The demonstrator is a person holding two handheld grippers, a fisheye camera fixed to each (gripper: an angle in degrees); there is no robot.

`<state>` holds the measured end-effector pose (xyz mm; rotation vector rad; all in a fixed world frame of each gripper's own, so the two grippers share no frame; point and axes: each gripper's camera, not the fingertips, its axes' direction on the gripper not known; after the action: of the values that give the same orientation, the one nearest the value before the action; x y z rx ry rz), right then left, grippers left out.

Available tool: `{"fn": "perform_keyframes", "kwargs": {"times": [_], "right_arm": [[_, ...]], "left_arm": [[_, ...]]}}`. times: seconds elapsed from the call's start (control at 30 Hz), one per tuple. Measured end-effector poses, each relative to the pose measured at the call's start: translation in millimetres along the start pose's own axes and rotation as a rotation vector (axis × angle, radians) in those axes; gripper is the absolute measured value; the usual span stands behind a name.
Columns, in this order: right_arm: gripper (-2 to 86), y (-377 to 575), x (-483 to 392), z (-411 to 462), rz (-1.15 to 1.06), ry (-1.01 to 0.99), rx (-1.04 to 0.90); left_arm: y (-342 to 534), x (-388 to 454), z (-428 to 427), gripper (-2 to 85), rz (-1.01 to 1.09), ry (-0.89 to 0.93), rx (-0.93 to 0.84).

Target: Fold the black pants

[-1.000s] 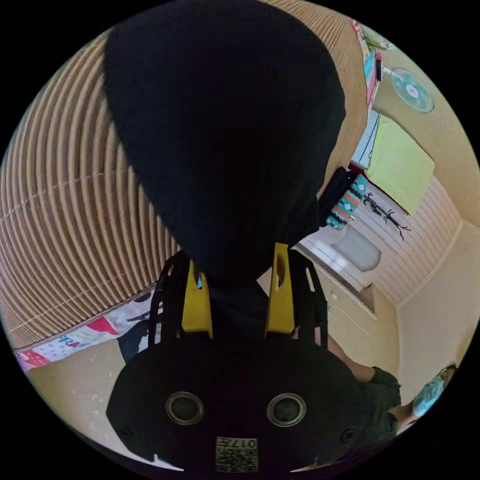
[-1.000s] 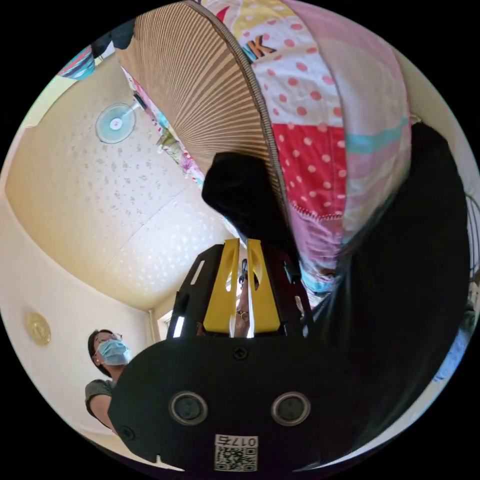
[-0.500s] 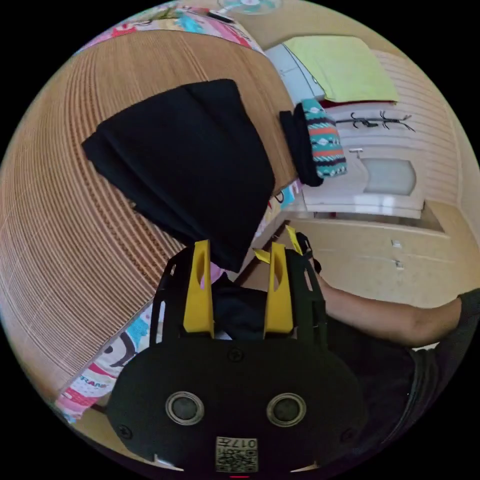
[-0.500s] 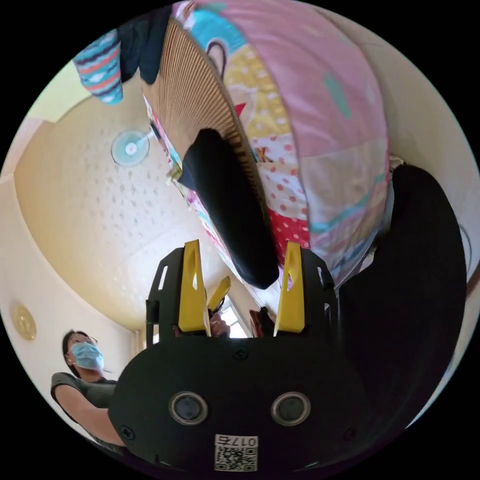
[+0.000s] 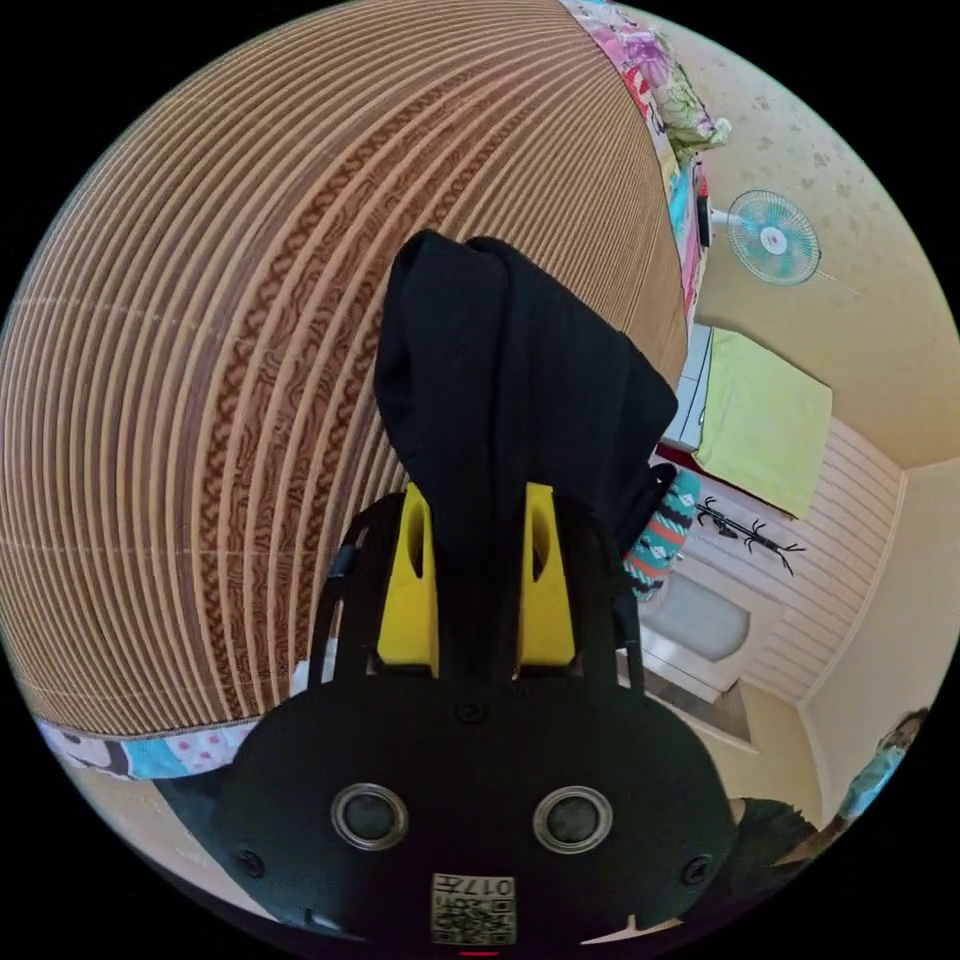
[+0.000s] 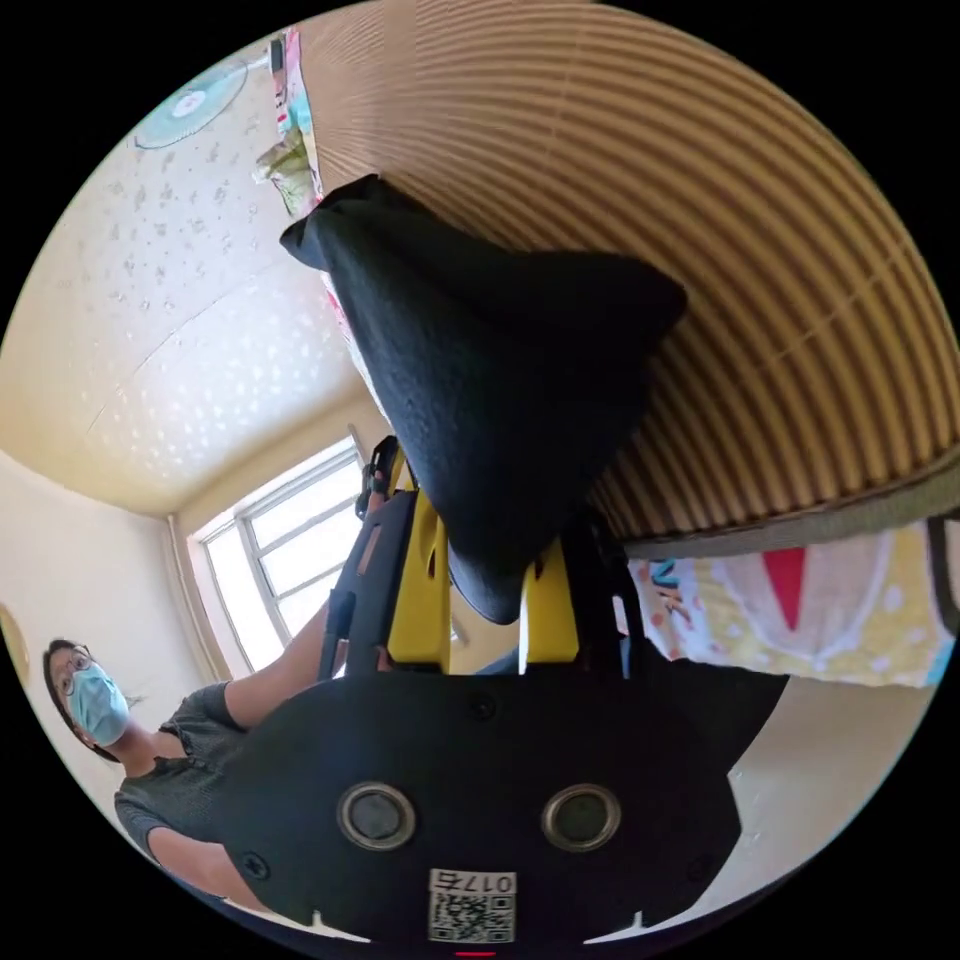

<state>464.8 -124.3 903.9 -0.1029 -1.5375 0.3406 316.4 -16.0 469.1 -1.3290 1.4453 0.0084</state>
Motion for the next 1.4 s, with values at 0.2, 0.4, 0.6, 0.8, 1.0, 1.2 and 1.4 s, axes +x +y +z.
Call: {"fn": "perform_keyframes", "kwargs": {"times": [0.2, 0.4, 0.6, 0.8, 1.0, 1.2, 1.4], "right_arm": [[9.7, 21, 30, -90, 0.051, -0.081, 0.273], [10.2, 89, 74, -191, 0.134, -0.312, 0.731], [3.5, 134, 145, -188, 0.199, -0.489, 0.596], [1.5, 190, 180, -128, 0.478, -0.563, 0.691], [0.6, 153, 167, -40, 0.659, -0.795, 0.712], [0.3, 85, 103, -5, 0.692, -0.628, 0.752], [0.3, 95, 69, 10, 0.698, -0.342, 0.796]], "left_arm": [[-19, 102, 91, 11.4, 0.126, -0.013, -0.216], [3, 206, 183, 12.8, 0.211, -0.044, -0.427], [53, 201, 143, 11.1, 0.195, -0.143, -0.481], [139, 116, 6, 10.1, 0.081, -0.565, -0.612], [262, 42, -176, 10.0, -0.348, -0.464, -0.259], [404, 6, -237, 8.5, -0.609, 0.054, 0.28], [452, 0, -269, 7.9, -0.643, 0.227, 0.42]]}}
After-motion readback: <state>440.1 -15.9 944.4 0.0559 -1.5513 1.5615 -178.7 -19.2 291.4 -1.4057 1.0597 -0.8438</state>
